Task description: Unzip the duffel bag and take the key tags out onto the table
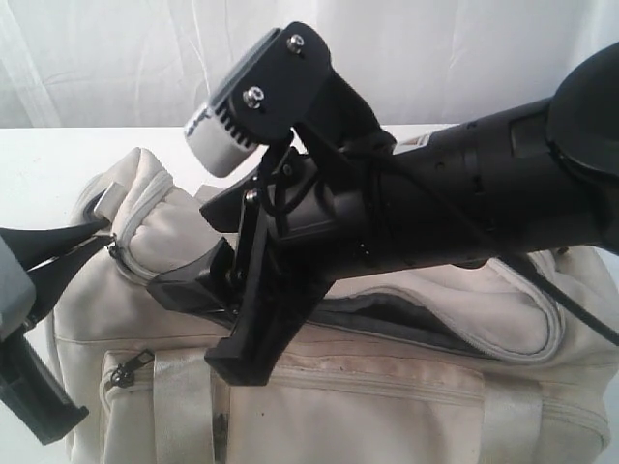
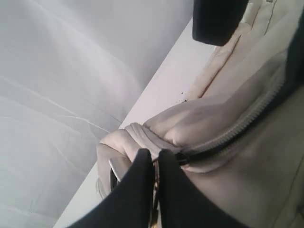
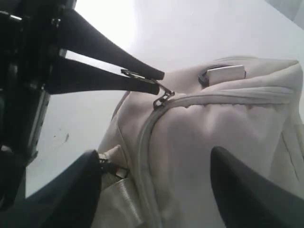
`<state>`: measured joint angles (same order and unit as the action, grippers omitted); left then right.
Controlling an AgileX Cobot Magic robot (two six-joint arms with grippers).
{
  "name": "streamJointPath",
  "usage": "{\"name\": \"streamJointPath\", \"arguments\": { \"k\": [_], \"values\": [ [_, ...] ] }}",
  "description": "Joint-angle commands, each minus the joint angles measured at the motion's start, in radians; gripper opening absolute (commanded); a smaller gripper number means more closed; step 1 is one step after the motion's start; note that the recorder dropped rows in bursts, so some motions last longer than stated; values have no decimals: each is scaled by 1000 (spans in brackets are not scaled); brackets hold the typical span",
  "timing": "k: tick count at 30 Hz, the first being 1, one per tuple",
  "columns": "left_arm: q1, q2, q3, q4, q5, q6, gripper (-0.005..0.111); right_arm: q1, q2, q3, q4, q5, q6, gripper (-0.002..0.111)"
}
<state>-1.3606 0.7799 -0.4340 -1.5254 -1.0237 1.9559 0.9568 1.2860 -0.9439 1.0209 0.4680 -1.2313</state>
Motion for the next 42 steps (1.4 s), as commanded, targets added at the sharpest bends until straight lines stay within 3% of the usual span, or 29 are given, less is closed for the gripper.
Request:
{"name": "streamJointPath", "arguments": {
  "k": [1,15,19,25,29,34,42],
  "values": [
    [2,-12,2,36,-2,42,0,1,-3,0,13,-49,17,62],
    [2,-12,2,89,2,38,0,1,22,2,22,-83,50,62],
    [2,-12,2,89,6,38,0,14,88,2,17,41,-184,62],
    [2,-12,2,89,115,34,0,101,158,-2,22,-195,-219,60],
    [2,-12,2,89,138,34,0,149,188,-2,22,-288,-250,41],
    [2,-12,2,126,72,42,0,165,192,-2,18,-335,-250,2],
    [2,-12,2,124,12,40,0,165,171,-2,16,-271,-250,0]
  ]
}}
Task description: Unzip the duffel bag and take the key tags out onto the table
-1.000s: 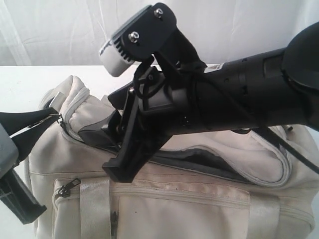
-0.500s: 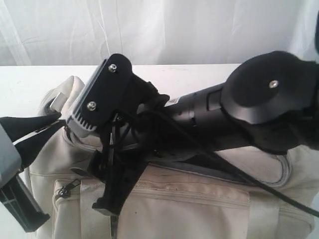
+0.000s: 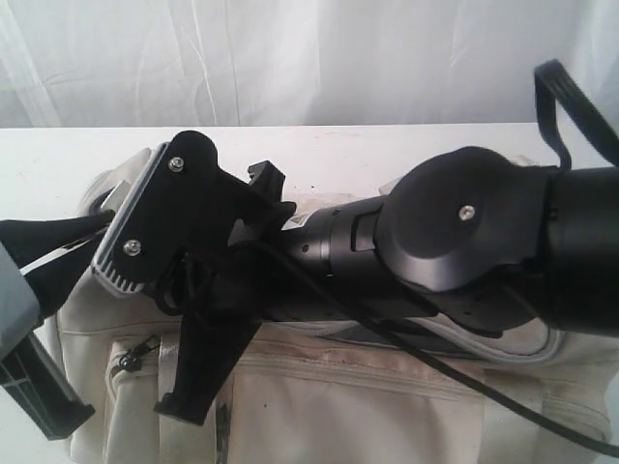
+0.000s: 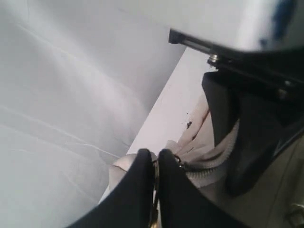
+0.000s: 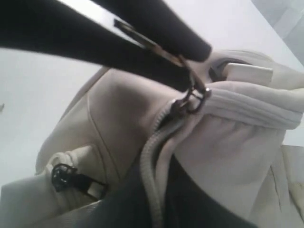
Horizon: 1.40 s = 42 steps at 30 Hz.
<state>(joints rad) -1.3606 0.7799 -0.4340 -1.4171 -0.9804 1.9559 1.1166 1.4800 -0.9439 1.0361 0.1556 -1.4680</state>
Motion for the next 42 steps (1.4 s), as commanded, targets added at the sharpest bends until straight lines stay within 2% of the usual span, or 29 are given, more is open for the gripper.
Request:
{"name": "streamJointPath", "arguments": {
  "k": [1,8,12,22,28,31,34,42],
  "values": [
    [2,-12,2,15,-40,37,0,5,-28,-2,-1,55,-14,0],
    [6,-12,2,15,-74,30,0,5,-92,-2,-24,185,-14,0],
    [59,-12,2,17,-27,9,0,5,-137,-2,-45,264,-14,0],
    [271,-10,2,83,162,-70,0,5,-183,-2,-151,464,42,0],
    [425,-10,2,142,297,-133,0,5,-183,-2,-152,440,40,0],
    [505,-10,2,225,369,-192,0,5,-183,-2,-158,403,40,0],
    [574,9,-6,315,383,-278,0,5,-183,-2,-158,388,40,0],
    [741,140,-142,402,539,-371,0,5,-183,-2,-182,413,40,0]
  ]
}}
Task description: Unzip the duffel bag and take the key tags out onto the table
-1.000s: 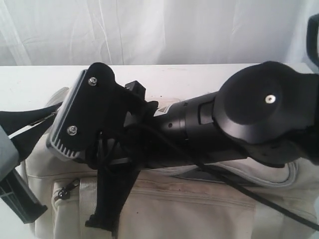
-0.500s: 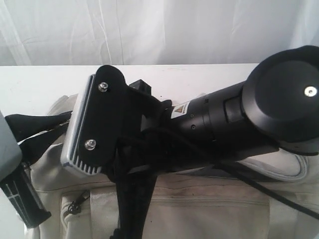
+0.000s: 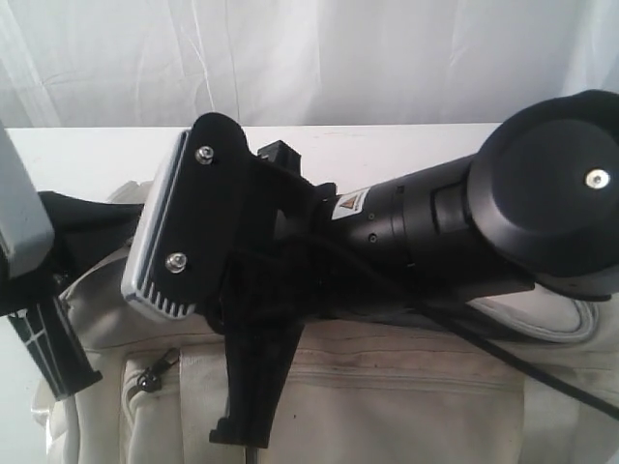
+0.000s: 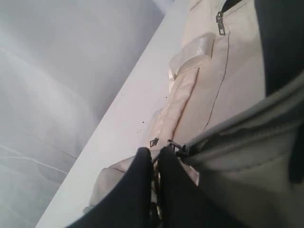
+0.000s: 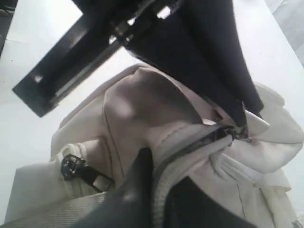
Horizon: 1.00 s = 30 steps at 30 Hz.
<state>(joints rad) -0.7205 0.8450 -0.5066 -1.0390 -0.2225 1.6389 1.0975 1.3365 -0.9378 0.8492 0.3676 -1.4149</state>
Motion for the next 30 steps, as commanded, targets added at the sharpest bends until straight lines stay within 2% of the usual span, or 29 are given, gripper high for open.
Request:
{"name": "streamJointPath", "arguments": {
  "k": [1,11,15,17,21,26,30],
  "values": [
    [118,94,-90,24,-212,-54,0,24,-40,-8,-6,209,-13,0],
    [250,180,-221,12,-142,-52,0,24,-37,-3,-61,293,-8,0],
    [312,180,-223,11,-132,-43,0,24,-37,-3,-63,228,55,0],
    [340,178,-223,11,-75,-43,0,24,-37,-3,-63,195,64,2],
    [350,166,-223,8,40,-43,0,24,-37,-3,-63,107,131,19],
    [350,141,-223,12,62,-26,0,24,-37,-3,-59,-58,281,53],
    [350,102,-223,12,140,-26,0,24,-37,-3,-59,-190,326,57]
  ]
}}
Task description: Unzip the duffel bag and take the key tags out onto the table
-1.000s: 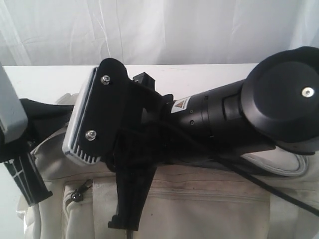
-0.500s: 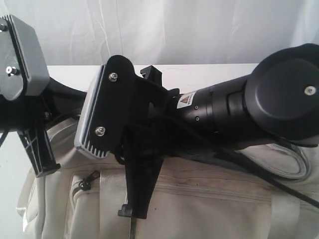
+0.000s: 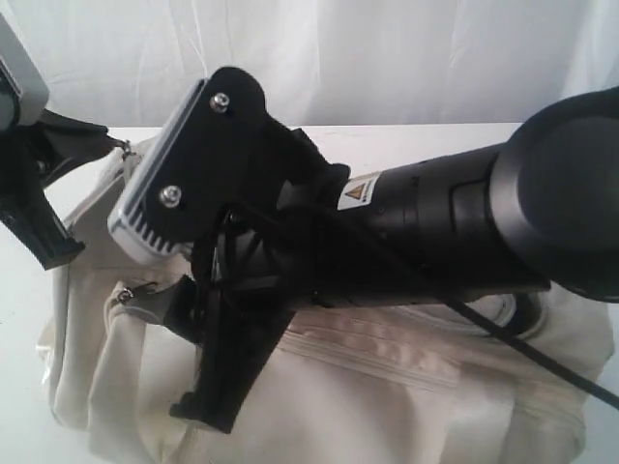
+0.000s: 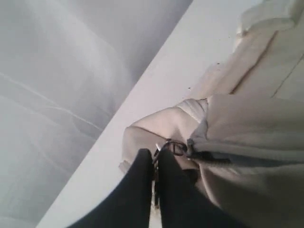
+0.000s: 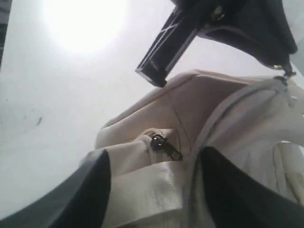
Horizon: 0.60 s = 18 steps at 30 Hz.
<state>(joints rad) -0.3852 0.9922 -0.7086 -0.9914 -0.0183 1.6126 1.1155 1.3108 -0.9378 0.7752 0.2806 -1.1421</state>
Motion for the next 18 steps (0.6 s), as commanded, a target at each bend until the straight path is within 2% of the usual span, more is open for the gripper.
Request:
{"name": "streamJointPath", "arguments": {
  "k": [1,6,10,18],
  "values": [
    [14,-54,-21,-36,-38,0,0,6,-12,-3,15,-131,53,57],
    [14,-104,-21,-36,76,0,0,6,-3,-6,17,-274,76,57],
    [14,-143,-21,-36,175,-2,0,6,51,-28,17,-261,77,57],
    [14,-151,-21,-4,238,-5,0,41,110,-86,24,-249,75,57]
  ]
}}
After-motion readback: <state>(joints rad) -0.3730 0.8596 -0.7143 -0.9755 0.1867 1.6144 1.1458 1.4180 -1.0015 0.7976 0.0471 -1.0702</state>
